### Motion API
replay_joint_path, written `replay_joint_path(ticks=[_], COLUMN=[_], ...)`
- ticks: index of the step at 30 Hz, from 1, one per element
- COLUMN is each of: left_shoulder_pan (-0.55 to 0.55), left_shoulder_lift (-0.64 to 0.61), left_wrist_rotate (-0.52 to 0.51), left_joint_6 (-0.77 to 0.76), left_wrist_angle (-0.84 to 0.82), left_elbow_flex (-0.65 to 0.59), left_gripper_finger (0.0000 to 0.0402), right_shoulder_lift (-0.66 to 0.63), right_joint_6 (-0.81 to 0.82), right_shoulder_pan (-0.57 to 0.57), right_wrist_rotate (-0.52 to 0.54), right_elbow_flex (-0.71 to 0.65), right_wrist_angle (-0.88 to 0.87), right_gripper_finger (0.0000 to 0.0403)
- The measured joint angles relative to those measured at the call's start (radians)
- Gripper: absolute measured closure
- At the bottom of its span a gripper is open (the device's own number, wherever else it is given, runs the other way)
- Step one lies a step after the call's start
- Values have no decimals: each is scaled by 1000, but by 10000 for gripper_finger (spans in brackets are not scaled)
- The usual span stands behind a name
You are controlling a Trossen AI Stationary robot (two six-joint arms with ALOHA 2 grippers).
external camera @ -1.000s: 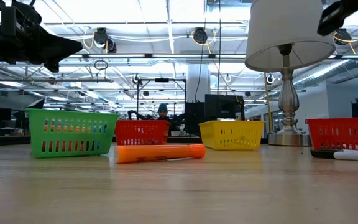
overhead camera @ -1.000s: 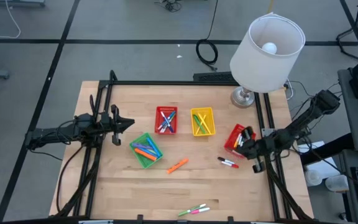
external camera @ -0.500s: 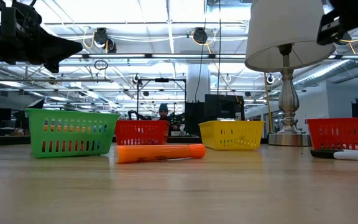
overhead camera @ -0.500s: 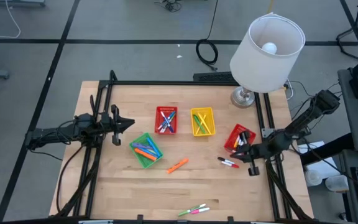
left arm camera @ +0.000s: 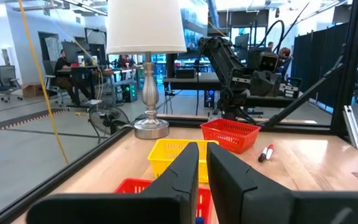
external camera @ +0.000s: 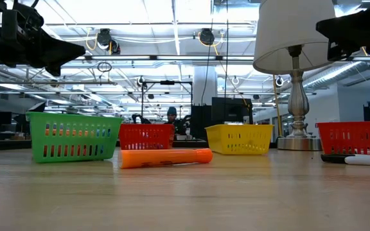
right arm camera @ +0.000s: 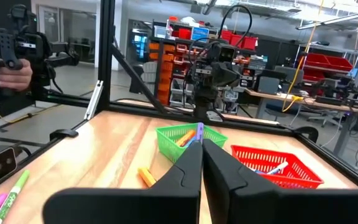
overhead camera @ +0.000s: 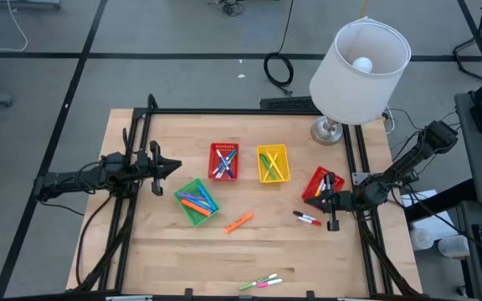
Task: Pick & Place Markers
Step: Put the light green highlighter into the left red bin
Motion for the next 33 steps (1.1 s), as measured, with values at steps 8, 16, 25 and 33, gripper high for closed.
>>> replay_joint_path(ticks=[8,16,25,33], left_shoulder_pan=[0,0,0,0], left_shoulder_lift=[0,0,0,0], left_wrist_rotate=[0,-1,-1,-2], left_joint_6=[-1,7,-23,3], left_wrist_angle=[0,1,1,1], left_elbow_flex=[0,0,0,0], left_gripper_finger=[360,360,360,360], right_shoulder_lift=[0,0,0,0], right_joint_6=[14,0,22,6], right_shoulder_pan=[0,0,0,0], right_wrist_rotate=[0,0,0,0], right_elbow_flex=[0,-1,-1,-1], right_wrist_angle=[-3,-5,-4,-4], right_gripper_finger=[403,403,403,403])
